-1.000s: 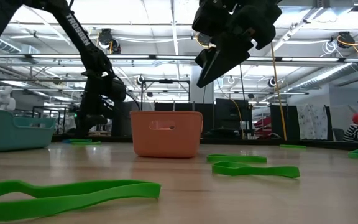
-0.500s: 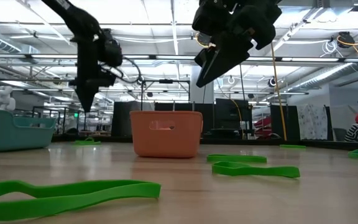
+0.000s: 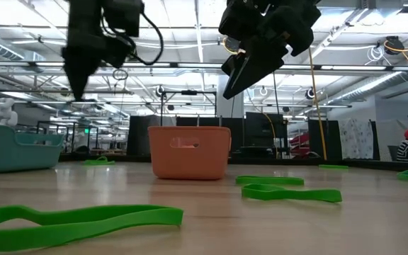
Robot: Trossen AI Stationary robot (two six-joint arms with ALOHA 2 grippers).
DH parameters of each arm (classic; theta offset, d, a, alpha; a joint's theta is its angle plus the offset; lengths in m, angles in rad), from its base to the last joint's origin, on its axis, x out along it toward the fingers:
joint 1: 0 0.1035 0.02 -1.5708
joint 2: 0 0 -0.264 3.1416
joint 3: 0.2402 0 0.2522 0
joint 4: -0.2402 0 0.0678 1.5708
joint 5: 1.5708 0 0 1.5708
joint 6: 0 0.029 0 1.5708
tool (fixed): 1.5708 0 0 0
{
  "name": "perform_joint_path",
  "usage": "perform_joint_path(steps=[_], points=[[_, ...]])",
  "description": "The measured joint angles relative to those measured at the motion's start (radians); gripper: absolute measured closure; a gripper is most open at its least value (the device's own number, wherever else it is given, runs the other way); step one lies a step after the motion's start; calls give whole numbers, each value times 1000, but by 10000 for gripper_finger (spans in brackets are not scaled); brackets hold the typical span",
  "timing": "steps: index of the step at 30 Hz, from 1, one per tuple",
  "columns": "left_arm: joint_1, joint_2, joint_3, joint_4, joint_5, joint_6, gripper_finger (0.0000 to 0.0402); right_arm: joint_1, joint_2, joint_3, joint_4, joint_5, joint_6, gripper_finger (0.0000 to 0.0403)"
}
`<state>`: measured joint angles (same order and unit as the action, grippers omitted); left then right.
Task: Sort rubber bands into baskets
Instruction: Put the blue rubber band into the green bin
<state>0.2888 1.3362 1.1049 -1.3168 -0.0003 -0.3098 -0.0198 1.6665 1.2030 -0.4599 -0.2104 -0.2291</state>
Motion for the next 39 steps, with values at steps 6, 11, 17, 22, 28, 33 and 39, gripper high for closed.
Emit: perform_joint_path(steps=[6,11,17,22,28,33,39], points=[[-229,0,-35,-53,-81,-234,401,4,0,0,13,-2,58,259],[-333,1,-153,-55,-71,-351,401,36,0,0,15,-4,128,259],[-406,1,-241,-53,-49,-389,401,118,0,0,32,-5,257,259],[-432,1,-246,-50,-49,-393,400,218,0,16,36,-5,395,259],[-445,1,-246,-43,-65,-381,373,367,0,43,75,-4,488,259],[-464,1,-246,-41,-74,-336,346,471,0,45,75,-4,570,259],[-476,0,-246,-39,-120,-307,297,533,0,45,28,0,754,259]])
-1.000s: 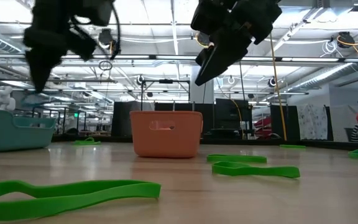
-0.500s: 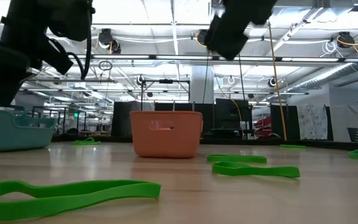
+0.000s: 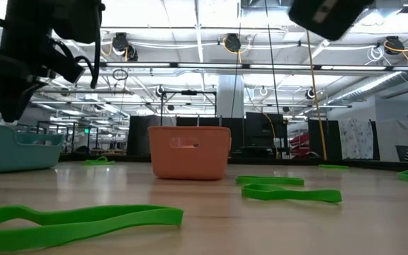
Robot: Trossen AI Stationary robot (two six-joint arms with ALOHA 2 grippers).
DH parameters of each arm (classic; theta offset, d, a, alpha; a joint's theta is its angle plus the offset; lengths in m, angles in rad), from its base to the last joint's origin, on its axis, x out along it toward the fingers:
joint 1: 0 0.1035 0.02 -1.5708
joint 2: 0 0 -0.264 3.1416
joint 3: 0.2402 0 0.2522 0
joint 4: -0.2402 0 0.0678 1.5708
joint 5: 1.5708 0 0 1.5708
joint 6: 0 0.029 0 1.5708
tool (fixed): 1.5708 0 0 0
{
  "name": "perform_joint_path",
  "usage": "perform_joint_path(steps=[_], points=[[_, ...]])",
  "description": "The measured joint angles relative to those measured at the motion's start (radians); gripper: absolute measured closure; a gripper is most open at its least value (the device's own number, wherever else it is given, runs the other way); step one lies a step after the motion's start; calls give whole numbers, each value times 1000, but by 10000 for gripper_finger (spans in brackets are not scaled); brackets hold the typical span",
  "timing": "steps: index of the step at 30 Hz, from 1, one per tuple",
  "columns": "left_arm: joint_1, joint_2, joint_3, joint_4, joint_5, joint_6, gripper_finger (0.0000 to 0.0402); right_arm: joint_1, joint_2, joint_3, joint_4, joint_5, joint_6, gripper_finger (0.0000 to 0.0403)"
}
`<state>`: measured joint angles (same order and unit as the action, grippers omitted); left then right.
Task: Sort rubber bands into baskets
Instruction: Put the blue rubber band into the green bin
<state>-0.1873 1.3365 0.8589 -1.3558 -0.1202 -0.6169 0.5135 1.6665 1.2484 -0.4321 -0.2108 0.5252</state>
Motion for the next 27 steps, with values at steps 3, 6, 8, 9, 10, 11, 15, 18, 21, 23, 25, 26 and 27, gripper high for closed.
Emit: perform_joint_path(steps=[3,6,8,9,10,11,15,18,21,23,25,26,27], points=[[-1,0,0,5,-15,32,269,14,0,0,-60,0,64,259],[-1,0,0,4,-28,51,245,24,0,0,-139,11,129,259],[-1,0,0,4,-17,56,232,33,0,0,-203,15,178,259],[-1,0,2,-2,0,73,228,36,0,0,-244,12,204,259],[-1,0,10,-13,14,98,225,39,0,0,-292,1,227,259],[-1,0,23,-28,19,117,223,41,0,0,-347,-20,249,259],[-1,-13,103,-91,-67,134,221,47,0,0,-595,-88,351,259],[-1,-58,153,-68,-115,155,221,53,0,0,-734,-90,413,259],[-1,-113,164,2,-116,161,221,79,0,0,-806,-75,429,259],[-4,-143,164,28,-115,156,221,104,0,0,-814,-75,412,259],[-19,-170,161,112,-103,160,221,132,0,0,-816,-68,370,259],[-32,-186,153,181,-97,170,221,146,0,0,-818,-49,344,259],[-46,-203,140,264,-93,190,221,162,0,-3,-817,-21,320,259]])
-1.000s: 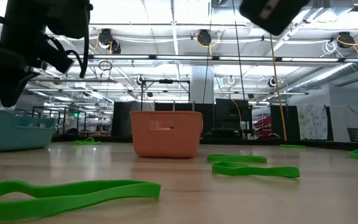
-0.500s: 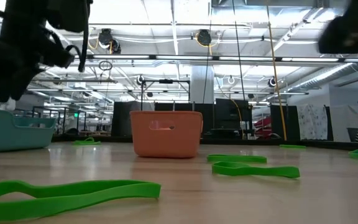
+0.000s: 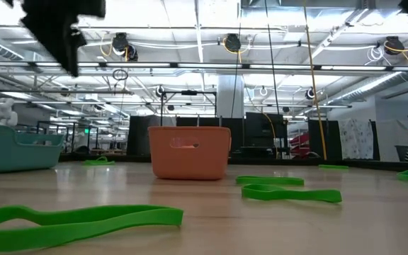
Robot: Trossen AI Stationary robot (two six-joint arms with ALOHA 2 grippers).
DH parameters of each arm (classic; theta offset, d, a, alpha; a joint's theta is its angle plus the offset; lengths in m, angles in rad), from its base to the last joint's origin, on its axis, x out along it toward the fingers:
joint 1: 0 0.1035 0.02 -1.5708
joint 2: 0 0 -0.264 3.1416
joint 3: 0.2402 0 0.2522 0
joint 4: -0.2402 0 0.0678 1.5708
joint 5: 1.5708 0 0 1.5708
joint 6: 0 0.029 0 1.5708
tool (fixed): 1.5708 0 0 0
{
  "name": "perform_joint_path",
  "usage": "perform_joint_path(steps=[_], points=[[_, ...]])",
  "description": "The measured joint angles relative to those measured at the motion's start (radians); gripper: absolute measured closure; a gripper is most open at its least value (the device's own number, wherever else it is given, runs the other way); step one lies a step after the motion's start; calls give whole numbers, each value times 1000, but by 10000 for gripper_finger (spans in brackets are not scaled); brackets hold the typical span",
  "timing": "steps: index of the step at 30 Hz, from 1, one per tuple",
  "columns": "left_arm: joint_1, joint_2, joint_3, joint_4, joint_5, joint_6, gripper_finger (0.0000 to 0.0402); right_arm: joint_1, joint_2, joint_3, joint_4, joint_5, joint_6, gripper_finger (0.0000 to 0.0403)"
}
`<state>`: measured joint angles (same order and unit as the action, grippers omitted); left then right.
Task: Sort rubber bands into baskets
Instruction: Put the blue rubber band into the green bin
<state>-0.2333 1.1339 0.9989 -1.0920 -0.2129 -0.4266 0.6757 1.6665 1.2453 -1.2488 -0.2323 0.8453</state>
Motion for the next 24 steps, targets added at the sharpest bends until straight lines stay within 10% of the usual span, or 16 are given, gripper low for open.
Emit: perform_joint_path(steps=[10,24], points=[[-100,-24,-155,801,113,335,221,69,0,-240,65,47,-42,259],[-103,-14,-171,844,131,355,221,58,0,-320,235,1,-53,259]])
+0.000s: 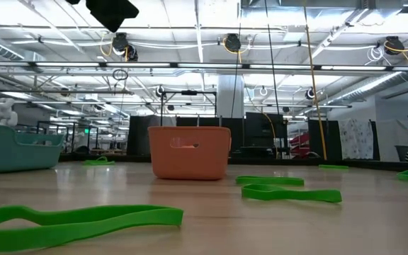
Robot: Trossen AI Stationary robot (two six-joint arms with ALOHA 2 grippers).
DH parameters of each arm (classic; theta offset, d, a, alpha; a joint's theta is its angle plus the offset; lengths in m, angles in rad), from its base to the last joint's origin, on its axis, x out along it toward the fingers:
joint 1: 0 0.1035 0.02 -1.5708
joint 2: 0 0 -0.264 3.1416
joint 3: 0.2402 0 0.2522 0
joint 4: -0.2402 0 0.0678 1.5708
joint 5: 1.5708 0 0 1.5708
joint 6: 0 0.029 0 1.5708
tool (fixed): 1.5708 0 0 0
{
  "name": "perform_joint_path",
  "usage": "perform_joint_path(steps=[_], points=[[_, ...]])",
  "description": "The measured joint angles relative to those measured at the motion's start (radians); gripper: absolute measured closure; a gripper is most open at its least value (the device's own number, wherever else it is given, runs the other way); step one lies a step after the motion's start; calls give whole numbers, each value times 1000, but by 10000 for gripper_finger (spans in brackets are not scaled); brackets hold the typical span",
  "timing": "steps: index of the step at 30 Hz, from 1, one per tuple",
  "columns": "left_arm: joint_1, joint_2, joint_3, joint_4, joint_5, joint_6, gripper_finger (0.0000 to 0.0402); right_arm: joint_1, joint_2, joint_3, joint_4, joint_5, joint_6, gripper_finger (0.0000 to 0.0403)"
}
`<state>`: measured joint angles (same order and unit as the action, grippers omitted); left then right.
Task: Sort rubber bands into baskets
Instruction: Put the blue rubber band into the green bin
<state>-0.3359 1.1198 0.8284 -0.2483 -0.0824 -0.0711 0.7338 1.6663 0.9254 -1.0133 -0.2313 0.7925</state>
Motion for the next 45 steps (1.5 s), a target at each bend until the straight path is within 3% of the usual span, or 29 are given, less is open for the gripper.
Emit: perform_joint_path(steps=[15,19,23,25,37,41,45], points=[[0,0,0,-4,29,-27,221,-2,-4,-86,108,12,32,265],[0,0,0,-4,29,-27,221,-4,-1,-75,103,12,18,303],[0,0,0,-4,29,-27,221,-14,1,-64,96,13,15,372],[0,0,0,-4,29,-27,221,-23,1,-57,76,7,11,394],[0,0,-2,5,28,-28,221,-41,-62,137,-229,0,11,401],[-1,28,-91,229,56,-79,221,-48,-77,244,-219,142,38,401],[-3,142,-222,672,82,-278,221,-49,-78,341,-167,378,29,402]])
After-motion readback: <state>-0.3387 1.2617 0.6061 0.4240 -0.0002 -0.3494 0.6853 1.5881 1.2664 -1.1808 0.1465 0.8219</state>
